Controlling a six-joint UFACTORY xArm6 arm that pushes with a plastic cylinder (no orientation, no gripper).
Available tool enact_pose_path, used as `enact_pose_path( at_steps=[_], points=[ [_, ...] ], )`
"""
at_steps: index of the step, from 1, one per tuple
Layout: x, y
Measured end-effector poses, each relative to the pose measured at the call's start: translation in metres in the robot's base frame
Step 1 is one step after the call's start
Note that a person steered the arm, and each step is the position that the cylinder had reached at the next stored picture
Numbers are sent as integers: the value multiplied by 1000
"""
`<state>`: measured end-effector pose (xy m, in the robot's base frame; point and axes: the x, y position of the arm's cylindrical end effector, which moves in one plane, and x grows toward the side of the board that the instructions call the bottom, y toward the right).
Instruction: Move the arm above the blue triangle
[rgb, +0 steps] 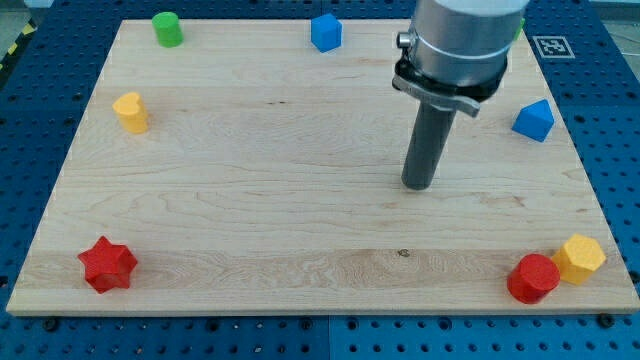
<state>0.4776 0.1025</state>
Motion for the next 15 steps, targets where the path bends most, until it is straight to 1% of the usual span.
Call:
enact_pose_path(
  at_steps=[5, 7, 8, 10, 11, 12, 13, 15],
  points=[
    [-3, -1],
    [-9, -30],
    [-27, -36],
    [-76, -38],
    [-106, -35],
    [-123, -20],
    [-127, 9],
    [-136, 43]
  ],
)
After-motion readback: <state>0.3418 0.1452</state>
